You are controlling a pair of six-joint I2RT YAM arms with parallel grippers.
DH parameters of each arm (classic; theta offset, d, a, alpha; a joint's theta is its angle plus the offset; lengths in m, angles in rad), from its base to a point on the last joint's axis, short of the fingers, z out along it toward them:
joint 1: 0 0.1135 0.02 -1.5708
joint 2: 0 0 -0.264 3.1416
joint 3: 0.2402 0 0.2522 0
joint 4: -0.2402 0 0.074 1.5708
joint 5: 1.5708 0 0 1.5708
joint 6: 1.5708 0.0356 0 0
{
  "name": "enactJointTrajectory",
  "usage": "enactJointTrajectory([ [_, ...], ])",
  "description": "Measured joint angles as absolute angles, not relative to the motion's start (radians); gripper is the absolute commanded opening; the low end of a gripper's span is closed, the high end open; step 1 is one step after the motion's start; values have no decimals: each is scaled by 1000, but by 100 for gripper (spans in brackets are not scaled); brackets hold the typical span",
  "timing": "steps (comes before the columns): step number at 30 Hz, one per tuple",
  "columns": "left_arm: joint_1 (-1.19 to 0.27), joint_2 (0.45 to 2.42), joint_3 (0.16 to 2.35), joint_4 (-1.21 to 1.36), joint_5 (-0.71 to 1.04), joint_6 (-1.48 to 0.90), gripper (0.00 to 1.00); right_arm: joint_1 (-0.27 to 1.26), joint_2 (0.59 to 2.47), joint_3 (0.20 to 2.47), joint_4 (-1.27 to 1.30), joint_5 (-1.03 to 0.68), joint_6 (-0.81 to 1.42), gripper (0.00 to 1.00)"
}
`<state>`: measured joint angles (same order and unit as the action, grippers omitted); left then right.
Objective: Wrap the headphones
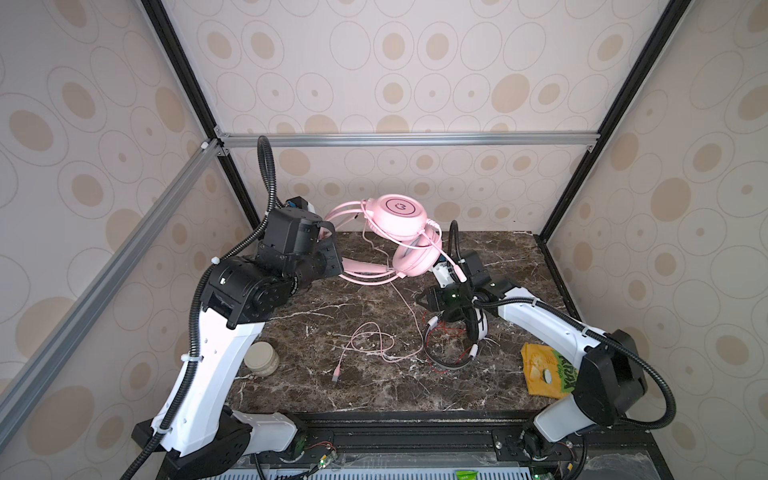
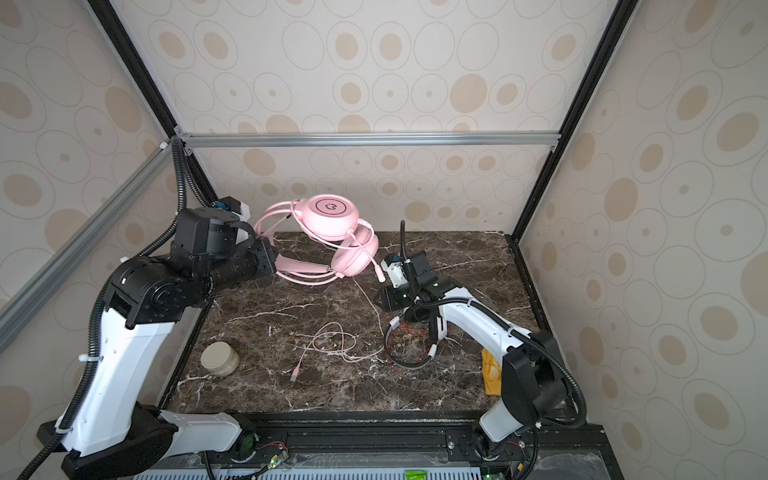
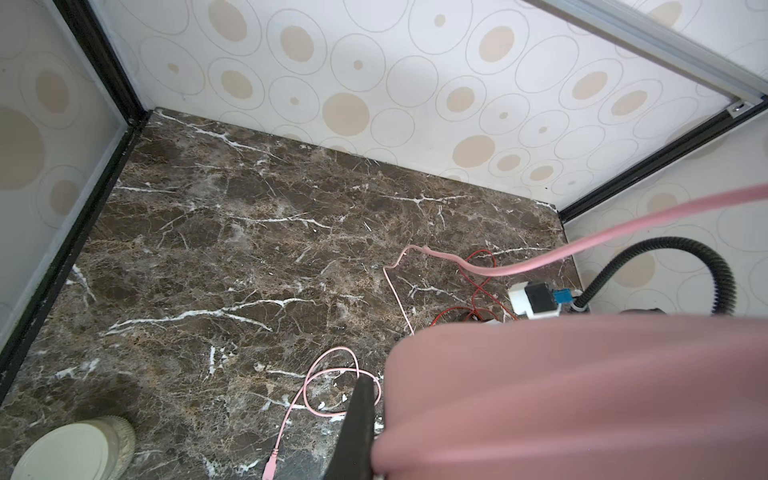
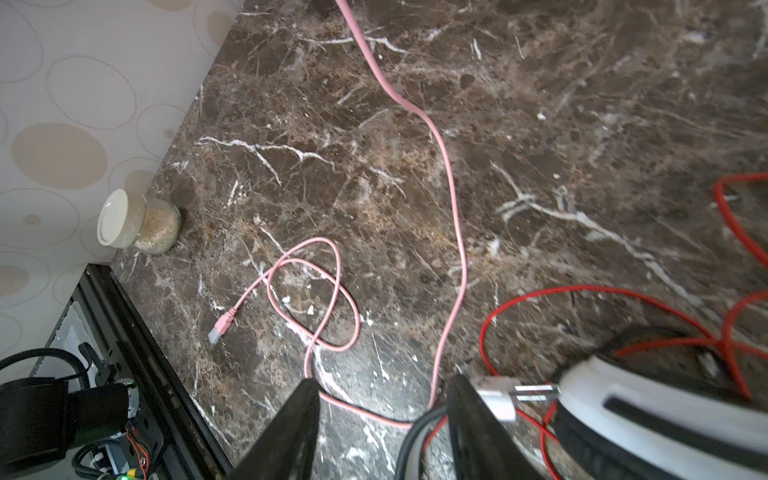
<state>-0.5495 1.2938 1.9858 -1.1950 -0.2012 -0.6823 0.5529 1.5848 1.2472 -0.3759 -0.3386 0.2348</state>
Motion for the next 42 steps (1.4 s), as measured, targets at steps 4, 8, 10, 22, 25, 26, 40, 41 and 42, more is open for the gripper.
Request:
enactJointTrajectory([
  [4, -549, 1200, 1929, -1142, -121, -677, 0, 584, 1625, 1274, -332, -345, 234, 53],
  [8, -549, 1051, 1810, -1026, 3, -661, 0, 602, 1626, 1263, -282, -355, 229, 53],
  [10, -550, 1015, 1791, -991, 45, -653, 0, 607, 1617, 1237, -250, -359, 227, 53],
  [22, -550, 1276, 1804, -939, -5, -646, 0, 611, 1483, 1036, -131, -443, 258, 52],
  [25, -548, 1345, 1797, -980, -69, -648, 0, 611, 1475, 995, -82, -481, 295, 52],
  [26, -546, 1352, 1785, -988, -88, -649, 0, 611, 1473, 978, -64, -492, 311, 53],
  [40, -520, 1282, 1744, -1010, -184, -657, 0, 764, 1658, 964, 173, -342, 623, 53],
  [41, -516, 1282, 1738, -1011, -186, -657, 0, 773, 1679, 973, 180, -316, 638, 53],
  [42, -512, 1282, 1732, -1011, -186, -657, 0, 777, 1697, 981, 192, -293, 653, 53],
])
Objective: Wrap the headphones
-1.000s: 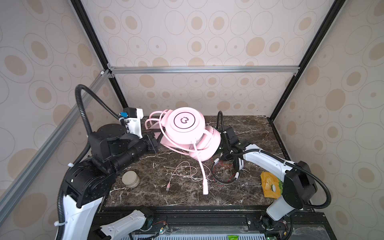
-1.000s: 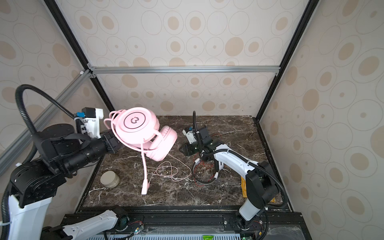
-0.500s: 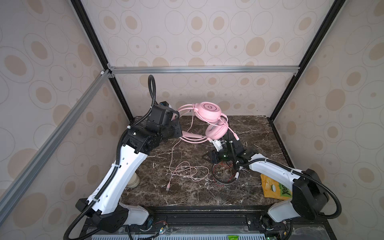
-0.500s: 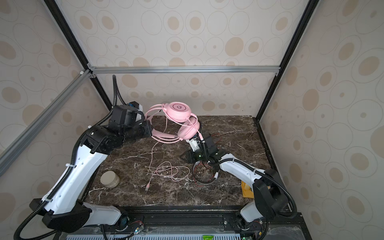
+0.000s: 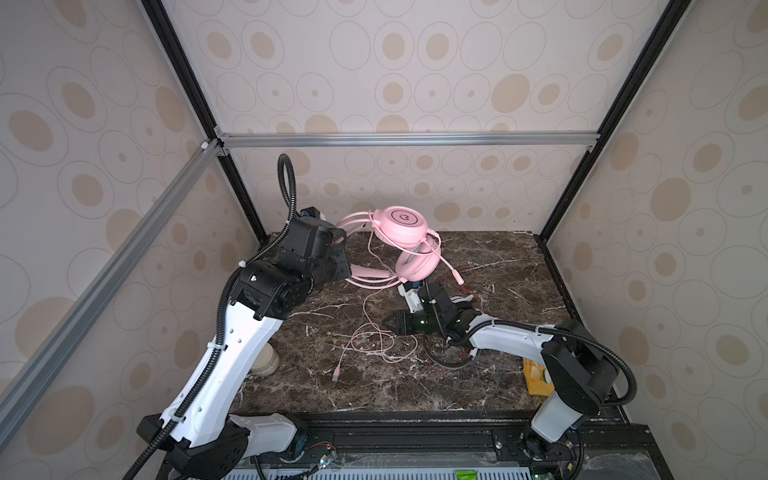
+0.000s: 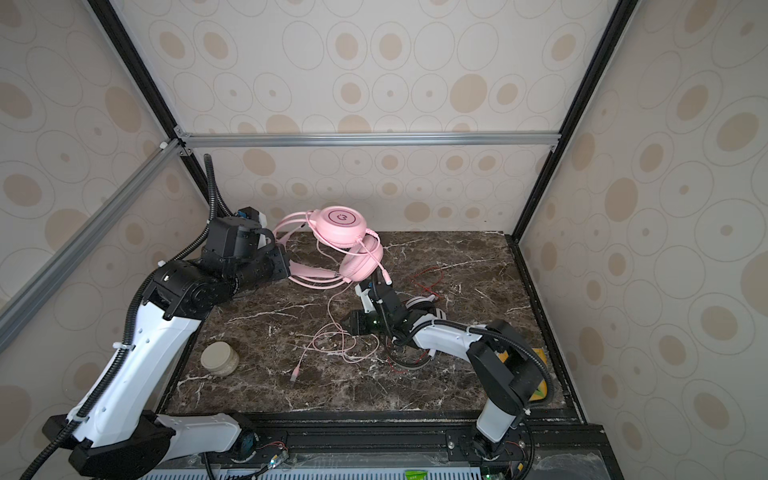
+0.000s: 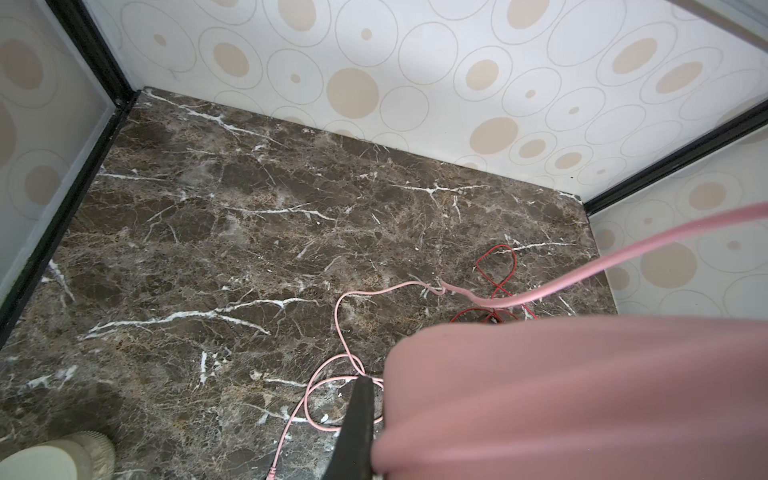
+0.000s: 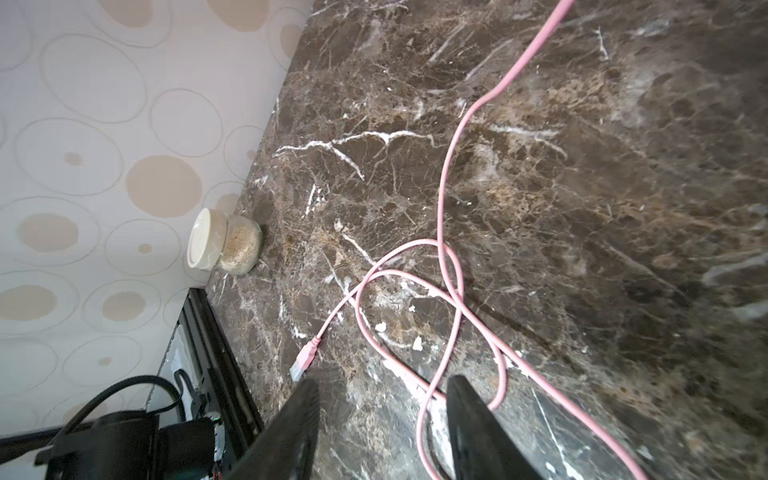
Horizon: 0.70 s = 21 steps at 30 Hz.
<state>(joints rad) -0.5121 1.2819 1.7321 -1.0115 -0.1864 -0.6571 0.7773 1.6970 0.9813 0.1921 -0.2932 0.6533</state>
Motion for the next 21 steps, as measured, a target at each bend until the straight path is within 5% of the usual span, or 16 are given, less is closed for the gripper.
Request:
enactJointTrajectory([
  [12, -460, 1283, 1721, -1009, -163, -655, 0, 809, 1960, 994, 725, -21, 851, 51],
  [21, -421, 1286, 1723, -1005, -104, -637, 0, 813, 2220, 1224, 848, 31, 902, 48],
])
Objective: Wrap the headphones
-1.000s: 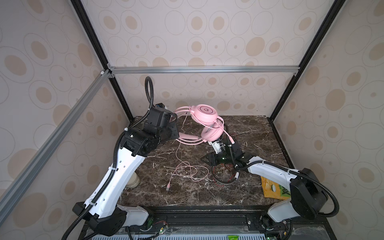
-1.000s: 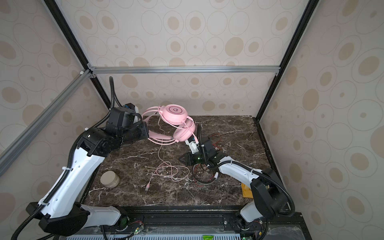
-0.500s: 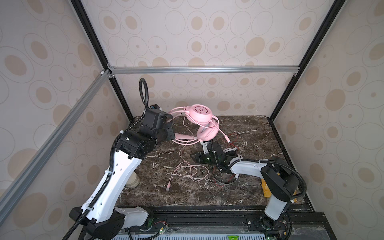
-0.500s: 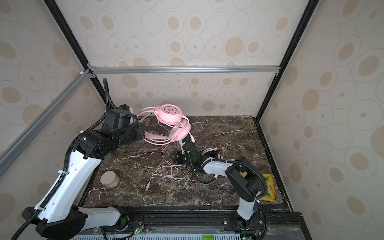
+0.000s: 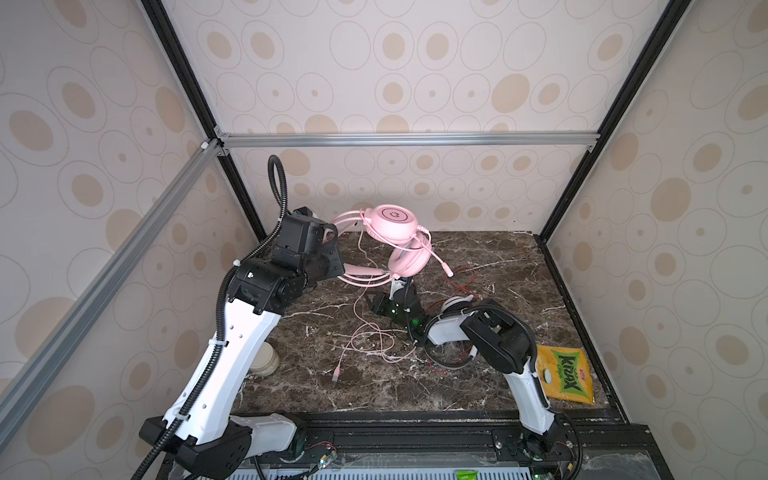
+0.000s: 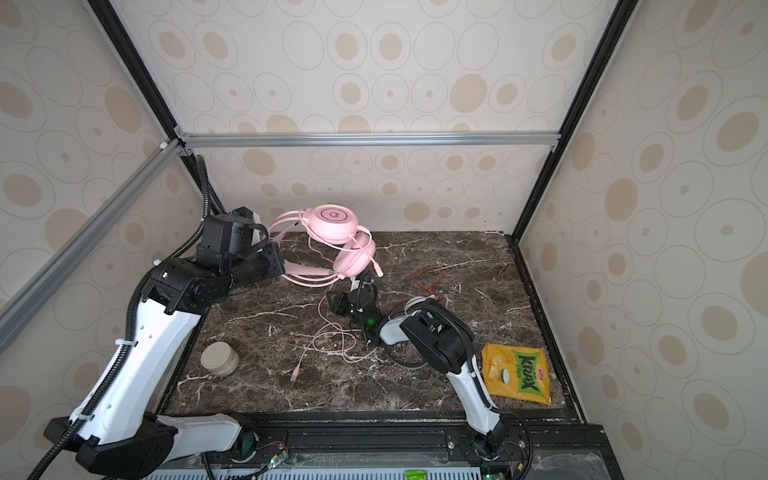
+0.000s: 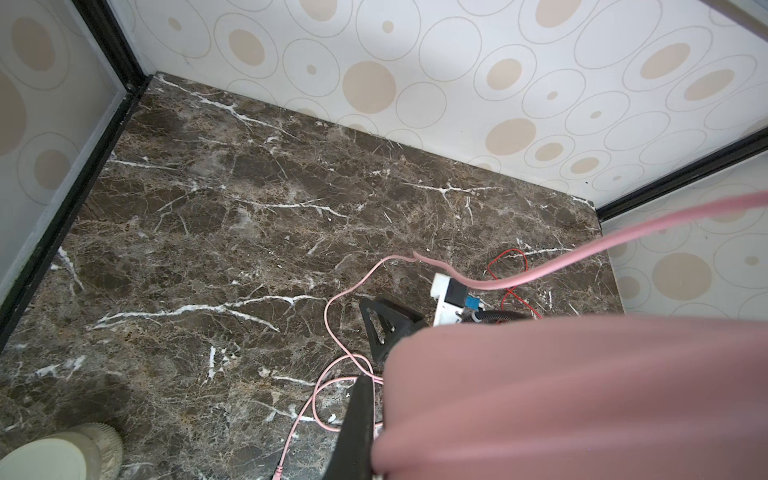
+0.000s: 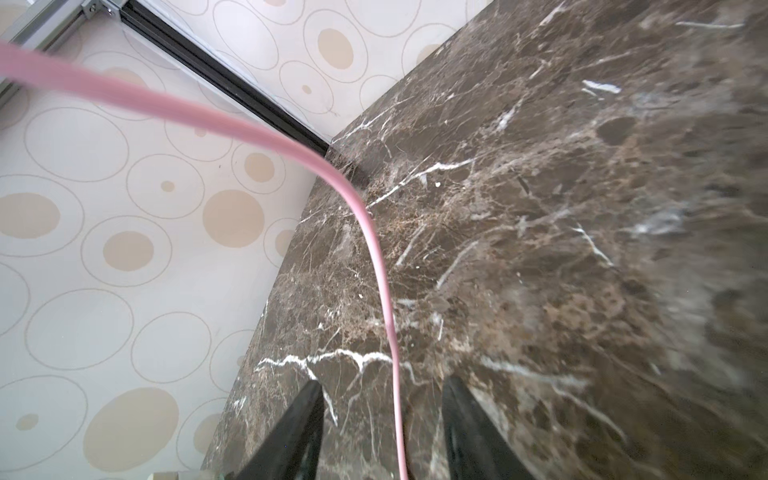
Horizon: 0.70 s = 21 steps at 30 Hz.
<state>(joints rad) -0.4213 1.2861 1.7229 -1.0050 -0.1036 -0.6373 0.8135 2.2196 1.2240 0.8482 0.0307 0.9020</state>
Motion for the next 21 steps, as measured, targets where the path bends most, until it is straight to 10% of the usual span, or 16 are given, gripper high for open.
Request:
enactJointTrajectory([
  [16, -353, 1303, 1743, -1005, -23, -604, 0, 813, 2348, 1395, 852, 1, 926, 35],
  [21, -350, 1303, 1743, -1005, -14, -604, 0, 812, 2359, 1431, 854, -12, 936, 15],
])
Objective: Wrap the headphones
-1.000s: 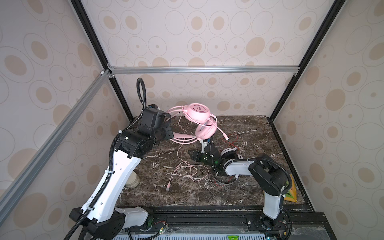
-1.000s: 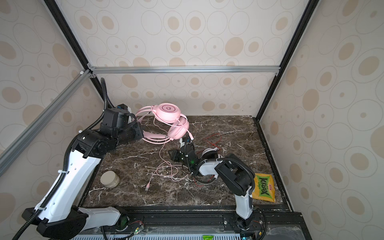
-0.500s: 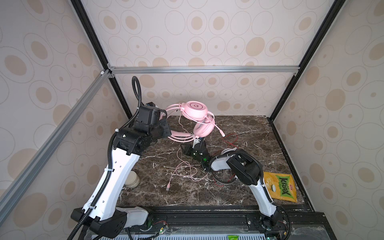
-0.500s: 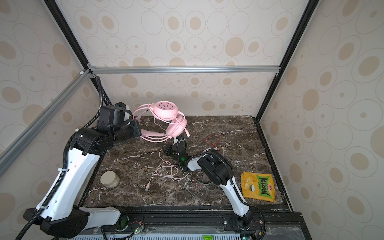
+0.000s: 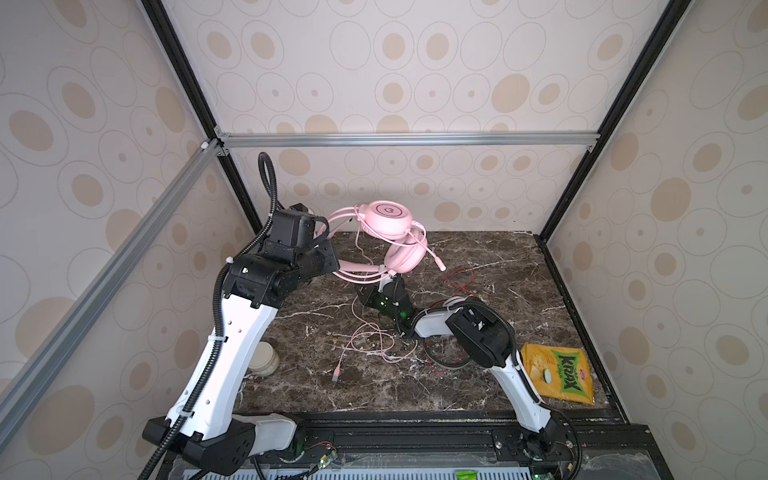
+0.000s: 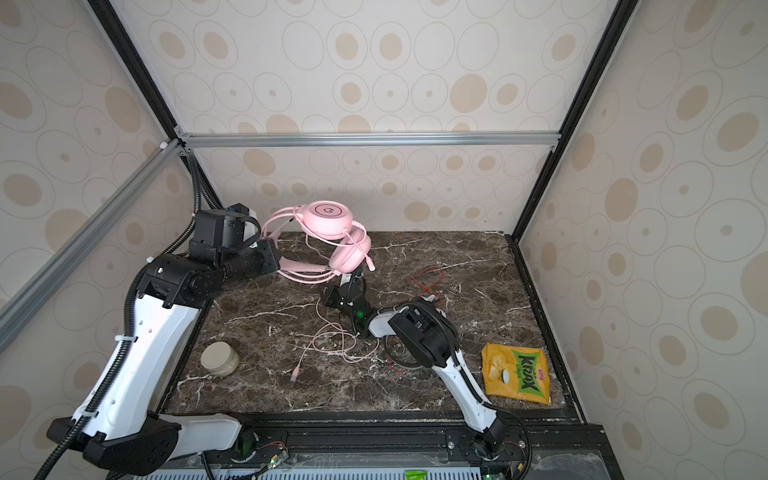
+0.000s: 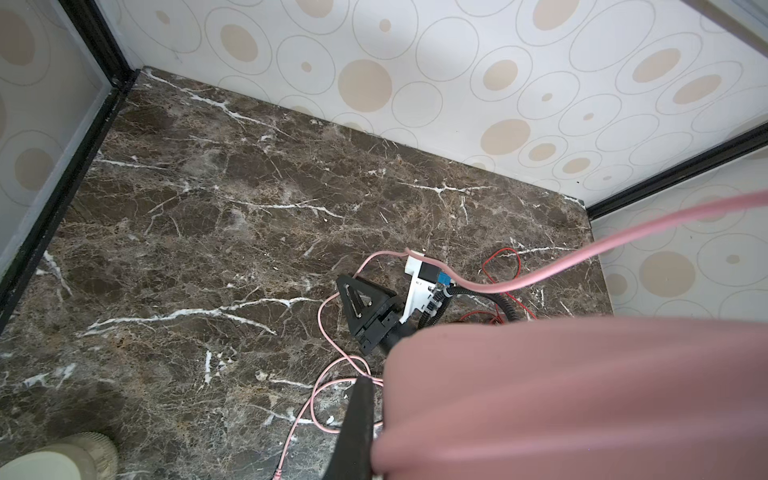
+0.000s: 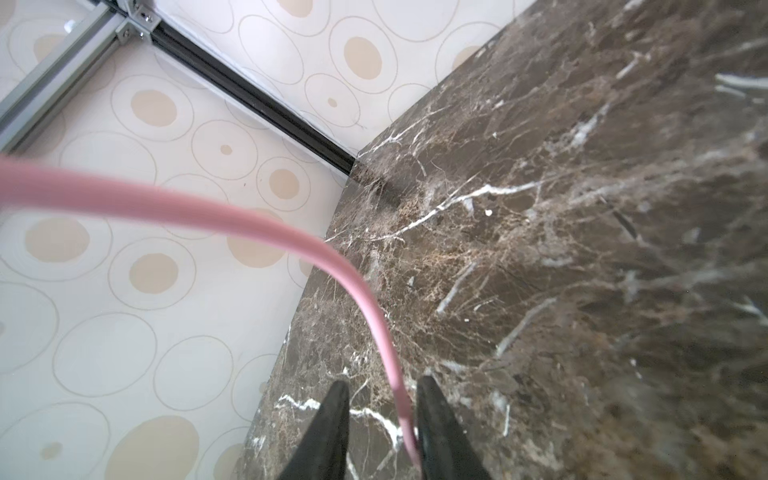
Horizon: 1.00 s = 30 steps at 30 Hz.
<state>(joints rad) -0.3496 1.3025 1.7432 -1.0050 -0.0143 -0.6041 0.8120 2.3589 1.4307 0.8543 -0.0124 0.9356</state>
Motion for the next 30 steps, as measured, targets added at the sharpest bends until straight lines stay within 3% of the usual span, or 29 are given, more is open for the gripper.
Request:
enactJointTrajectory([
  [3, -345, 1303, 1743, -1005, -13, -604, 0, 811, 2361, 1432, 862, -31, 942, 0],
  [11, -327, 1303, 1743, -1005, -5, -604, 0, 808, 2323, 1254, 917, -64, 937, 0],
  [16, -318, 1305, 1744, -1006, -10, -604, 0, 805, 2201, 1094, 872, -120, 921, 0],
  [23, -298, 1338, 1766, -1006, -39, -605, 0, 835, 1816, 1003, 495, -207, 780, 0],
  [30, -271, 1414, 1842, -1018, -68, -605, 0, 974, 1466, 979, 54, -129, 593, 0],
])
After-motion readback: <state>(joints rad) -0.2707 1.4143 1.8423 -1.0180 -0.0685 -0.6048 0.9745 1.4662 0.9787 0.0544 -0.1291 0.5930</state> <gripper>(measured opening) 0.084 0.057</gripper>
